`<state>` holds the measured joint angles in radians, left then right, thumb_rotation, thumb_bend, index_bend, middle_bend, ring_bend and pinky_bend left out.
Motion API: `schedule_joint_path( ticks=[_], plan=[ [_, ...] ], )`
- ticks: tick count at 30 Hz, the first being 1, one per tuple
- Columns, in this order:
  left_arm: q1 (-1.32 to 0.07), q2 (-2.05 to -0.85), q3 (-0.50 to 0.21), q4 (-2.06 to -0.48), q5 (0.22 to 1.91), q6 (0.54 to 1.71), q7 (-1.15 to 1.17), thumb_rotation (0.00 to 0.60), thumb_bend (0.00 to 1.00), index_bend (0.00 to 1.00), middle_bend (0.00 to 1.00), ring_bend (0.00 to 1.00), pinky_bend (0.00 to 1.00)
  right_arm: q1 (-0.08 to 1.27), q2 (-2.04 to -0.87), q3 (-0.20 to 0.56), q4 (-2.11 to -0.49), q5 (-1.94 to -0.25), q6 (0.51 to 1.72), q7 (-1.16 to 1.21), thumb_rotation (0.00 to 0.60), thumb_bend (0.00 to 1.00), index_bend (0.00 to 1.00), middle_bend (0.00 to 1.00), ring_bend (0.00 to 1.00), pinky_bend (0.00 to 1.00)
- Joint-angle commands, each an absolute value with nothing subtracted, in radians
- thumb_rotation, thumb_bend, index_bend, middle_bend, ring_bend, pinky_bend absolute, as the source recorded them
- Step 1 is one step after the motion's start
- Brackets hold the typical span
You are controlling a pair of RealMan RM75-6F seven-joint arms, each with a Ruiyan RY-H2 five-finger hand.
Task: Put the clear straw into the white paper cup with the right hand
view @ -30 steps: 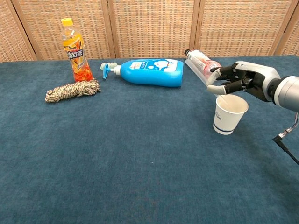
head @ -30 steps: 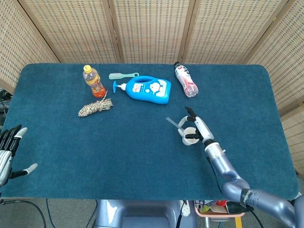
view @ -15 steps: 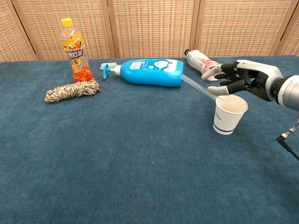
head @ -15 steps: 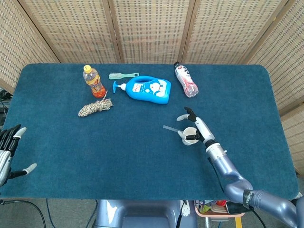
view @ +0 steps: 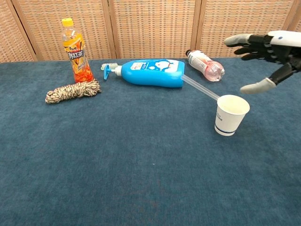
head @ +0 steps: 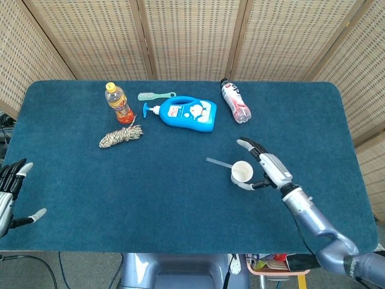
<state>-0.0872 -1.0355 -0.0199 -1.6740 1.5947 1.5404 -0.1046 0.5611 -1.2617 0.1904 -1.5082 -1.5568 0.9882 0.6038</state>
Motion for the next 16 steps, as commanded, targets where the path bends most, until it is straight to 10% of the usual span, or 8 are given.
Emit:
schedule_joint_path(
  ticks=[1,16],
  plan=[
    [-0.082,-1.039,-0.017,-1.672,1.603,1.55,-0.096,0.6,0.12,0.0,0.0,0.0,0.0,0.434,-1.152,0.092,-1.55,-1.703,1.191,0.277,0.6,0.09,0.0,0.0,0.0,0.0],
    [-0.048,-1.057,0.009,-1.65,1.671,1.621,-0.08,0.6,0.12,0.0,0.0,0.0,0.0,0.125,-1.123,-0.012,-1.631,-1.727,1.591,-0.053,0.6,0.0,0.0,0.0,0.0,0.0]
  ],
)
